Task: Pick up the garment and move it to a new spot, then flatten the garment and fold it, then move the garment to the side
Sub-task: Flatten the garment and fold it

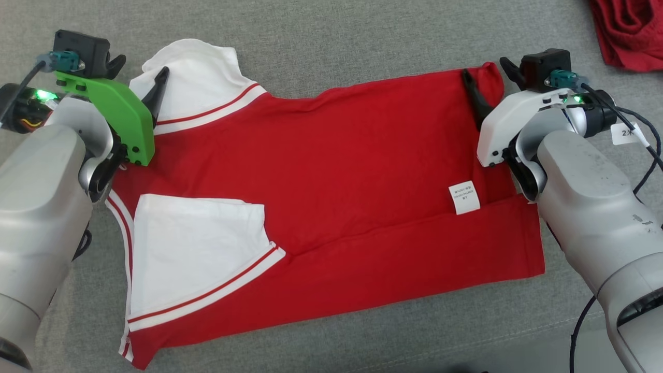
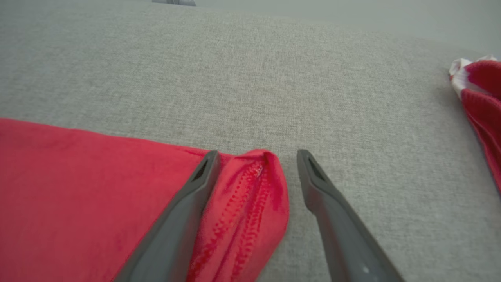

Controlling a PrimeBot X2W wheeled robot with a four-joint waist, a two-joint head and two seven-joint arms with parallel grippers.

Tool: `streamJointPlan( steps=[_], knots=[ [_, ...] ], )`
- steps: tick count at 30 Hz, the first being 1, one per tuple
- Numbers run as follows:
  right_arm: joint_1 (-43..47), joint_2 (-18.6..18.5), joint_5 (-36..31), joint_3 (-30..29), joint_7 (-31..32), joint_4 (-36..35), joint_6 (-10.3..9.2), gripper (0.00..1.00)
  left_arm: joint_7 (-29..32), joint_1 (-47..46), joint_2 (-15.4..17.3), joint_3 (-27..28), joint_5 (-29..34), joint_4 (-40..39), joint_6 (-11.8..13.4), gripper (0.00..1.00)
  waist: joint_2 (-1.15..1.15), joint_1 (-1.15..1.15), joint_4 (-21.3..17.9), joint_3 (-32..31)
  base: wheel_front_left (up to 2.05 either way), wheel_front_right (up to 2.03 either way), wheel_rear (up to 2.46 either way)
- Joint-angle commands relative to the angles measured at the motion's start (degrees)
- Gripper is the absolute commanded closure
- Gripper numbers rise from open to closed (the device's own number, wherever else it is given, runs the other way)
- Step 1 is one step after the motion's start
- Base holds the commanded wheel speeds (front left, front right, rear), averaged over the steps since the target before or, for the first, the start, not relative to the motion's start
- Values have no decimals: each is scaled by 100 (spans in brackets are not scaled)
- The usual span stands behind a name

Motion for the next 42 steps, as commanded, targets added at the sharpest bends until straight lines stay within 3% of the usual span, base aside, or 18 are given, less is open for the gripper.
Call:
streamJointPlan(
  steps=[1,3,4,5,6,7,22,28,34,42],
  knots=[
    [-89,-1,73,70,-33,55,-4,0,-48,-141,-27,-37,-60,74,-10,0,0,-1,-9,32,0,0,0],
    [-123,13,190,188,1,122,-4,0,-88,-216,-72,-109,-138,174,-10,0,0,-1,-21,59,0,0,0],
    [-143,20,250,233,16,139,-4,11,-96,-240,-87,-149,-168,208,-10,0,0,-1,-26,69,0,0,0],
    [-162,30,337,279,62,167,-4,36,-110,-272,-96,-194,-206,247,-10,45,0,-1,-35,78,0,0,0],
    [-174,24,376,332,89,185,-4,85,-113,-296,-101,-227,-235,280,-10,80,0,-1,-40,84,0,0,0],
    [-189,12,439,388,96,184,-5,100,-140,-317,-110,-265,-276,320,-10,100,0,-1,-45,96,0,0,0],
    [-34,-358,1009,774,-340,-139,-8,100,-1186,-497,-87,-810,-476,116,-10,100,0,-1,193,-351,0,0,0],
    [458,-658,922,573,-348,-784,-7,100,-1514,-187,62,-871,-381,-350,-2,100,0,-1,353,-675,0,0,0],
    [1118,-872,645,144,-351,-1349,-7,100,-1561,626,378,-252,-206,-1520,453,100,0,-1,506,-891,0,0,0],
    [1853,-1003,296,-481,-352,-1725,-7,100,-1560,2579,609,468,184,-3502,1208,100,0,-1,808,-1091,0,0,0]
  ],
)
